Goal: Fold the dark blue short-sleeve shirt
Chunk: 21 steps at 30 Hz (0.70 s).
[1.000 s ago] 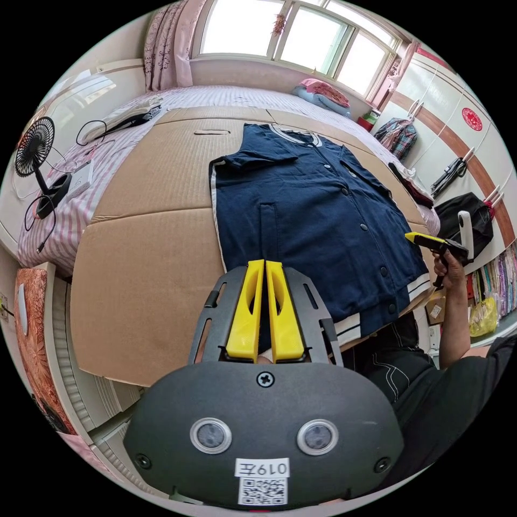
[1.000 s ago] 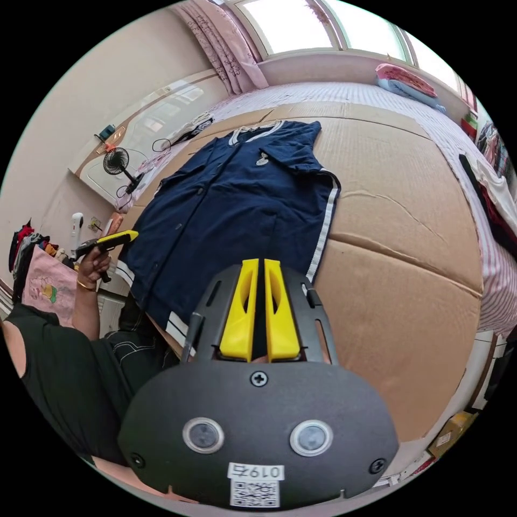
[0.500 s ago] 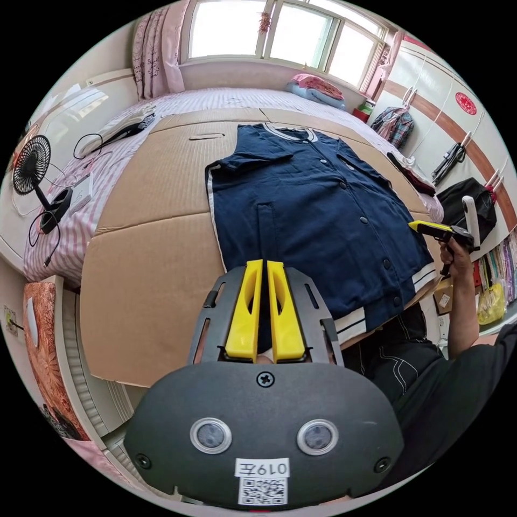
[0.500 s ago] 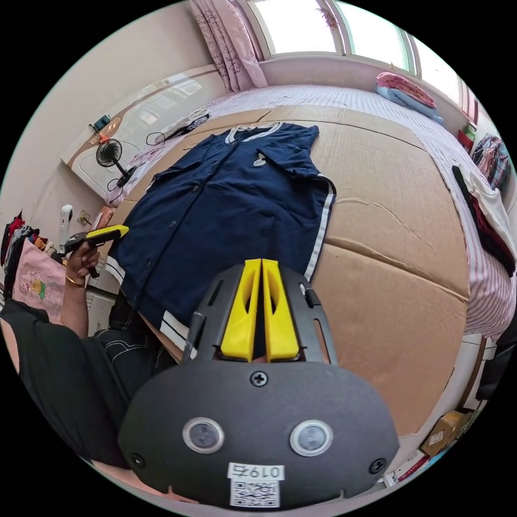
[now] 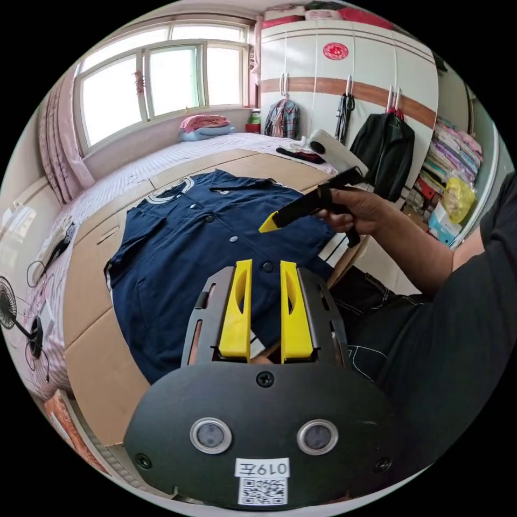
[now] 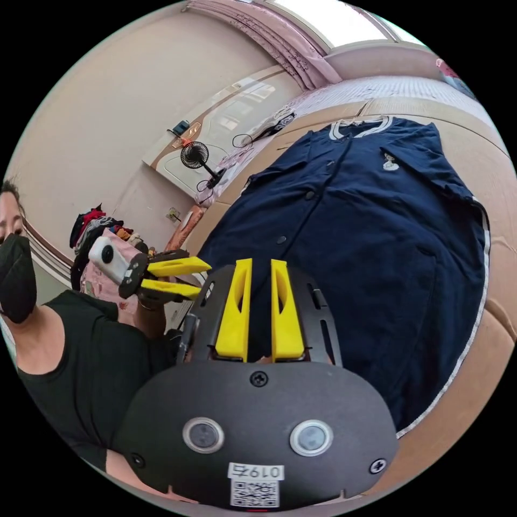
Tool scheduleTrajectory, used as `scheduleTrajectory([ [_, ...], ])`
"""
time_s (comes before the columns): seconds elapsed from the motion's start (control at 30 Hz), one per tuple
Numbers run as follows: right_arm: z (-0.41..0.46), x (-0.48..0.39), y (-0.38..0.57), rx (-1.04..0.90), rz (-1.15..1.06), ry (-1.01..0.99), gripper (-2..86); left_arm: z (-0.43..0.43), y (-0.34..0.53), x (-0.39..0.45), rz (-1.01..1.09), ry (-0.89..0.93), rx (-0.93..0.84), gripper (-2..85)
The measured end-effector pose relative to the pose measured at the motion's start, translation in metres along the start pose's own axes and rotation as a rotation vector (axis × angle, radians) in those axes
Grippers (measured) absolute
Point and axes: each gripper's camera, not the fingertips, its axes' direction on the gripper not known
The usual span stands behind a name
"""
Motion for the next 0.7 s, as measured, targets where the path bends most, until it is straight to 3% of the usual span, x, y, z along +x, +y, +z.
scheduleTrajectory([
  [0.13,0.019,-0.001,-0.008,-0.025,0.040,0.014,6.5,0.021,-0.021,0.038,-0.015,0.039,-0.061,7.5],
  [0.3,0.031,-0.003,-0.011,-0.016,0.063,0.022,6.5,0.036,-0.033,0.073,-0.016,-0.151,-0.139,7.8],
  [0.7,0.040,-0.005,-0.022,0.020,0.067,0.021,0.2,0.053,-0.056,0.119,-0.041,-0.216,-0.185,2.7],
])
